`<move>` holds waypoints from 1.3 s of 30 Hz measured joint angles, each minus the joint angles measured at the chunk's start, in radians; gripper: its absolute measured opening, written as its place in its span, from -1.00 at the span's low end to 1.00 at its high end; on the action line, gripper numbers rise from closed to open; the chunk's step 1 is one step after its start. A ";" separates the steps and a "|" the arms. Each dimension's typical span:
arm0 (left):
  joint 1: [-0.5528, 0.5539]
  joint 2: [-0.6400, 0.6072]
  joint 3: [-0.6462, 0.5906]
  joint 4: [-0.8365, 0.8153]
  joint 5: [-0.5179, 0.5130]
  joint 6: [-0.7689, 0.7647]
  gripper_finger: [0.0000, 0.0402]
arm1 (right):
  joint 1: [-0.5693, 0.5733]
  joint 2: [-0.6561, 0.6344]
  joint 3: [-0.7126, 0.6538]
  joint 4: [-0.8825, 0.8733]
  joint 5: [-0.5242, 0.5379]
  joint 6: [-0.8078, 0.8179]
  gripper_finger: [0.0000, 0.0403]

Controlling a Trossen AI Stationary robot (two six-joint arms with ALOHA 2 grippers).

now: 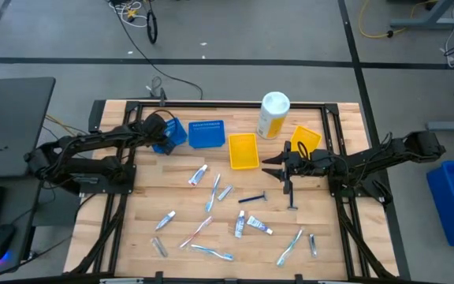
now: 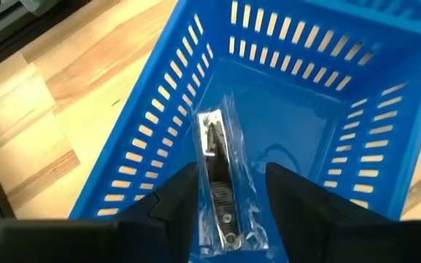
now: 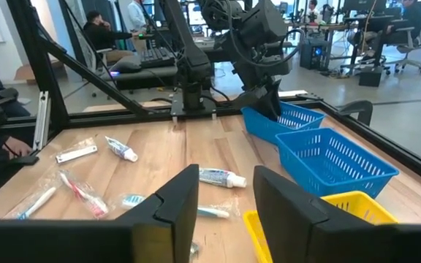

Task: Pick & Place Travel size toiletries
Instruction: Put the white toothpaste into the right blue bin

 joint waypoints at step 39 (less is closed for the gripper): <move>-0.672 0.059 0.169 0.277 0.188 -0.201 -0.16 | 0.049 0.446 0.243 -0.118 -0.175 0.067 0.03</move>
